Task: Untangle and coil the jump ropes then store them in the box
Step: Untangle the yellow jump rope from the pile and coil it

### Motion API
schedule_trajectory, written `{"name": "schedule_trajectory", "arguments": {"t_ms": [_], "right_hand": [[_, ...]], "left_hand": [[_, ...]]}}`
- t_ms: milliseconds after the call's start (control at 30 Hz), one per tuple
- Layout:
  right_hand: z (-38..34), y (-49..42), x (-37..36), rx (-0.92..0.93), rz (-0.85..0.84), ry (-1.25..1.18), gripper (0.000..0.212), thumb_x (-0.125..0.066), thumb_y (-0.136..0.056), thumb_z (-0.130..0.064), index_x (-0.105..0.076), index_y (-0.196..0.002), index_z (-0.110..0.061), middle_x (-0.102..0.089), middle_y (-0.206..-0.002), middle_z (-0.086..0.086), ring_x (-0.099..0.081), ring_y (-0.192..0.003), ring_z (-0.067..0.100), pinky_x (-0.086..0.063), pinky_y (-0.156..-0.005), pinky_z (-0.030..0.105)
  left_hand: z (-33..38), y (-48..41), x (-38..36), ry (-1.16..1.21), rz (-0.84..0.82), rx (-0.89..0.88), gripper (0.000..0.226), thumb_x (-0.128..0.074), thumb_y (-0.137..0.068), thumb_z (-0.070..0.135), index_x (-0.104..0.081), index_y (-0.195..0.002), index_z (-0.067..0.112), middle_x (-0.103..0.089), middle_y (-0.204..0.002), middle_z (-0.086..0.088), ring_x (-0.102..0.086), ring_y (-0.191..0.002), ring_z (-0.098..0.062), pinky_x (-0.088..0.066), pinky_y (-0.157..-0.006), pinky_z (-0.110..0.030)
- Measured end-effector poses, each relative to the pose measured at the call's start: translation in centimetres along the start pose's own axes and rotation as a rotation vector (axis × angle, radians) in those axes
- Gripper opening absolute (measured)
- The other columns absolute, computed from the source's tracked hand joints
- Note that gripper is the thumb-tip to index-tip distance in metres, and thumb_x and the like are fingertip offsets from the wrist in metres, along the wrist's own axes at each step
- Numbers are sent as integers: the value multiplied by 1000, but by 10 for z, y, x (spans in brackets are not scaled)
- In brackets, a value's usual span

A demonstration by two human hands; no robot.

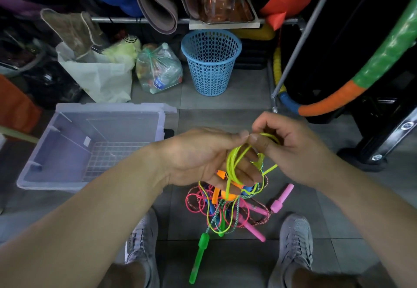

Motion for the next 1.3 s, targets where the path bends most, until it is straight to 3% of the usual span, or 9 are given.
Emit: {"name": "schedule_trajectory", "arguments": {"t_ms": [100,233,333,433,600,833,933,1033,1300], "right_hand": [[-3,1,-2,17,-17,-10,18,-61,-90,-33,-53,-78,-22,-51,-60,-2,-43,-58,9,-36,-54,22],[10,-2,1,-58,22,-108,16,-65,-87,-35,-58,-82,-21,-49,-62,1,-42,-55,15,-36,-51,26],[21,-4,4,-129,67,-211,16,-71,-89,-31,-62,-85,-18,-49,-58,-6,-46,-51,7,-39,-49,16],[24,-4,9,-156,124,-197,14,-68,-90,-24,-62,-85,-13,-53,-56,-2,-49,-48,9,-40,-47,18],[20,-5,17,-141,177,-183,9,-63,-95,-12,-62,-86,-12,-55,-58,6,-49,-49,10,-42,-49,16],[45,-4,16,-265,195,-37,22,-57,-100,-15,-61,-78,-17,-62,-55,-3,-54,-48,19,-48,-52,35],[43,2,-7,-336,40,30,34,-52,-101,-15,-60,-69,-22,-63,-52,-3,-54,-44,13,-46,-51,29],[44,12,-36,-357,-188,129,29,-54,-100,-34,-63,-77,-20,-67,-61,1,-59,-46,13,-51,-52,36],[1,24,-49,-140,-464,201,28,-62,-87,-24,-53,-62,-16,-41,-52,-4,-36,-50,5,-33,-52,32]], "left_hand": [[-3,5,0,41,-21,30,42,-51,-97,40,-63,-116,5,-66,-86,-17,-66,-83,-28,-55,-81,-48],[5,1,7,-66,170,-79,25,-49,-99,33,-60,-89,13,-59,-65,-2,-62,-73,-26,-48,-71,-32],[20,0,11,-332,341,-233,32,-42,-106,24,-51,-78,12,-66,-62,-3,-61,-78,-36,-44,-76,-38],[30,4,8,-444,390,-327,35,-38,-108,22,-51,-80,6,-67,-64,-12,-58,-69,-22,-44,-75,-37],[39,5,7,-142,325,-494,33,-42,-101,29,-51,-81,5,-69,-93,-36,-58,-49,-24,-52,-67,-42],[38,-1,8,254,194,-526,29,-38,-101,30,-43,-80,11,-70,-105,-32,-63,-50,-21,-51,-65,-35],[36,-4,12,497,182,-545,32,-36,-102,31,-45,-79,11,-71,-109,-26,-74,-92,-32,-60,-85,-38],[36,-3,24,594,277,-582,37,-32,-107,29,-48,-80,9,-65,-123,-29,-69,-110,-35,-60,-83,-41],[18,2,42,30,626,-437,13,-43,-107,20,-49,-98,12,-69,-123,-10,-74,-93,-31,-57,-84,-48]]}}
Point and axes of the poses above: each hand's wrist, its own y-axis away from the middle knuckle, its own x-axis out of the back of the hand, z = x × y, the point moved 9 cm from there along -y, towards the middle knuckle
